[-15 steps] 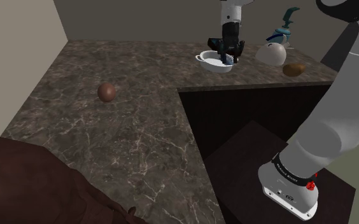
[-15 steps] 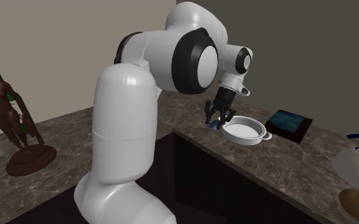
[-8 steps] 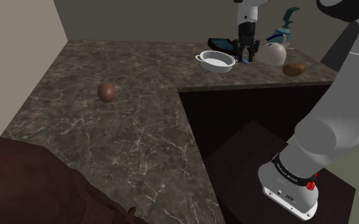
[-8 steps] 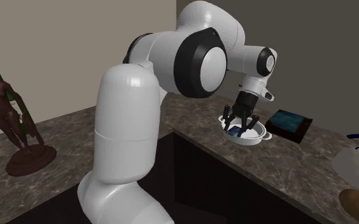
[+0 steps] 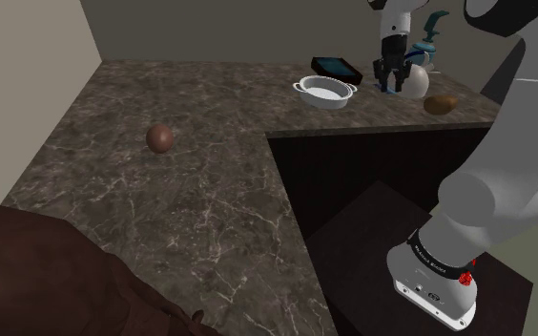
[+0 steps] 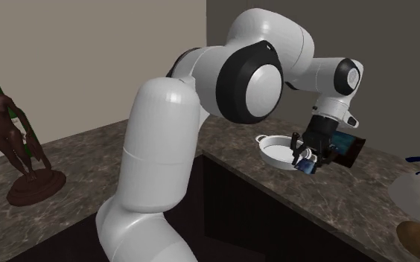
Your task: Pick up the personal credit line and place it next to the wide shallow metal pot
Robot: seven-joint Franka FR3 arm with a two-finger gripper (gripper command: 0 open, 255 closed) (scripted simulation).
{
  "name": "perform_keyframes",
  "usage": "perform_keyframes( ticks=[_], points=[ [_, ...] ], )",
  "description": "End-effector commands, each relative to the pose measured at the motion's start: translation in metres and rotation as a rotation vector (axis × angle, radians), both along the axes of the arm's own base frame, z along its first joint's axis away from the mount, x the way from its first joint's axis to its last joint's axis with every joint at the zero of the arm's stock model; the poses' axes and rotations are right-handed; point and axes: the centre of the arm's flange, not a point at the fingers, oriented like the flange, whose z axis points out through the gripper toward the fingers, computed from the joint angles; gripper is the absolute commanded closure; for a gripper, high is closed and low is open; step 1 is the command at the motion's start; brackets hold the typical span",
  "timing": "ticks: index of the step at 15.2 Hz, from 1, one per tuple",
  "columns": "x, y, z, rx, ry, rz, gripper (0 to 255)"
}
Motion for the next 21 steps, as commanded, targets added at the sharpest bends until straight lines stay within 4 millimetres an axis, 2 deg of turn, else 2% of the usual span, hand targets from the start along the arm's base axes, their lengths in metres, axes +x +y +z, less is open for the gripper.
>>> perform_keyframes(
  ticks=[1,19,21],
  points=[
    [-0.006,-0.008,-0.008,0.001,0.000,0.001,255],
    [-0.006,-0.008,-0.104,0.001,0.000,0.001,255],
    [-0.006,-0.008,-0.104,0.001,0.000,0.001,255]
  ],
)
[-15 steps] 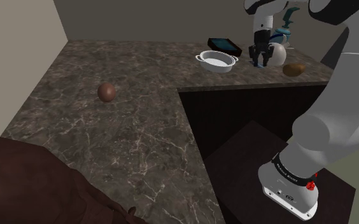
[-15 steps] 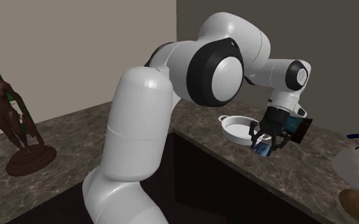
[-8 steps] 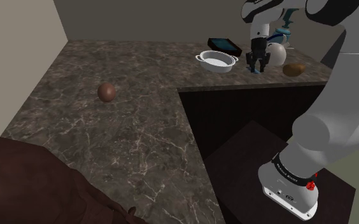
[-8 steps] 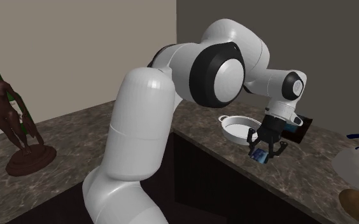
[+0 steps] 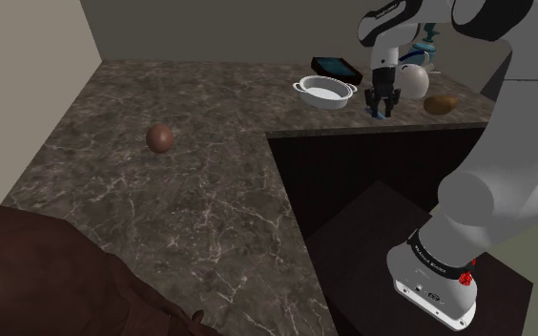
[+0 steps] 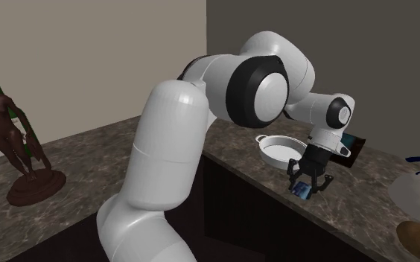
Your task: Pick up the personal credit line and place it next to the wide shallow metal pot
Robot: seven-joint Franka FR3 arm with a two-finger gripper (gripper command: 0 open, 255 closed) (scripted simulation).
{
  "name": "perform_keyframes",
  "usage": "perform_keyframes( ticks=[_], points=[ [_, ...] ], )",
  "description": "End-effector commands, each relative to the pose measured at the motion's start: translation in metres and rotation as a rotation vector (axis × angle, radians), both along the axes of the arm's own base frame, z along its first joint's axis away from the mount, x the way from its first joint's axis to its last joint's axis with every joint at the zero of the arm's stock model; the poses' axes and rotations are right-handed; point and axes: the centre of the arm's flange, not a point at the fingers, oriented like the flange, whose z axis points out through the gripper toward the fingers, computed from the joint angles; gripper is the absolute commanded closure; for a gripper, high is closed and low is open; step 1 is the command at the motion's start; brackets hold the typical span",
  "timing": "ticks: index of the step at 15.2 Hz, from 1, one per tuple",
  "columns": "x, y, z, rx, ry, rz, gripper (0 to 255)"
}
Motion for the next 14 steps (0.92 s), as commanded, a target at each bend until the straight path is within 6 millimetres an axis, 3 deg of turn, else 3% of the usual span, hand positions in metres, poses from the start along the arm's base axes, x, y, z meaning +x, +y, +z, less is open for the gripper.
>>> perform_keyframes(
  ticks=[1,6,7,12,14],
  points=[
    [0.000,0.000,-0.001,0.000,0.000,0.000,255],
    [0.000,0.000,-0.001,0.000,0.000,0.000,255],
    [0.000,0.000,-0.001,0.000,0.000,0.000,0],
    [0.000,0.000,-0.001,0.000,0.000,0.000,0],
    [0.013,-0.007,0.021,0.000,0.000,0.000,0]
  ],
)
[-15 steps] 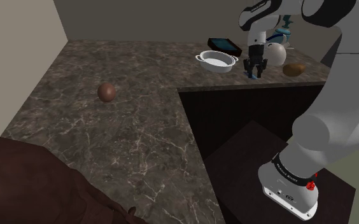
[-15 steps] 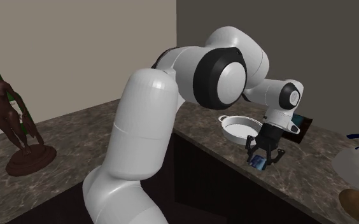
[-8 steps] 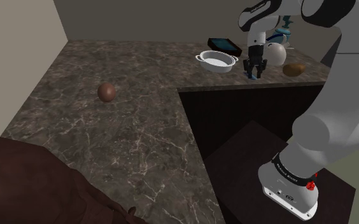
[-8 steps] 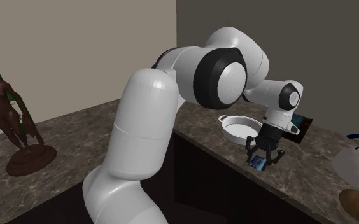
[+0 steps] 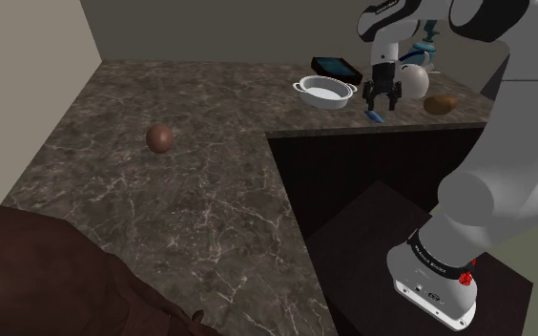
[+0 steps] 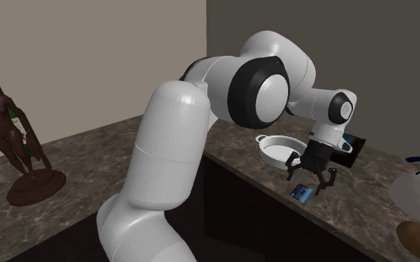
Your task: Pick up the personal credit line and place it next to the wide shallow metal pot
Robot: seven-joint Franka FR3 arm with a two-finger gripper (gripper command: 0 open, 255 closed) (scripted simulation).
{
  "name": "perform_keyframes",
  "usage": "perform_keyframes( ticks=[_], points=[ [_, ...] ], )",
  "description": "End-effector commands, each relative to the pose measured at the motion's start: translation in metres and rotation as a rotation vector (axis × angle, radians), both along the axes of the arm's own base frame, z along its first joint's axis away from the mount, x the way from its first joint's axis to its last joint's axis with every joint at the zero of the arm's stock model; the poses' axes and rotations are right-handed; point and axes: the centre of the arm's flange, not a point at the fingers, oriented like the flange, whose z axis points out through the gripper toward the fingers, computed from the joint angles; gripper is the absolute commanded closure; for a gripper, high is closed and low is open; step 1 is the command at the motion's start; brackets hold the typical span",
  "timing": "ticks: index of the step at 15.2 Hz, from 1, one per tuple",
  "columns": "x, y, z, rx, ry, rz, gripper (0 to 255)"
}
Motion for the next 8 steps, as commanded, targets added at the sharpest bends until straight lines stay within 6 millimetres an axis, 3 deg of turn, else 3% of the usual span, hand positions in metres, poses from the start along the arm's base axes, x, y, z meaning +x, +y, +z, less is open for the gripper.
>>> perform_keyframes(
  ticks=[1,2,8],
  points=[
    [0.0115,-0.0064,0.0193,0.000,0.000,0.000,0],
    [0.0166,-0.0090,0.0279,0.000,0.000,0.000,0],
    [0.0166,-0.0090,0.0279,0.000,0.000,0.000,0]
  ],
)
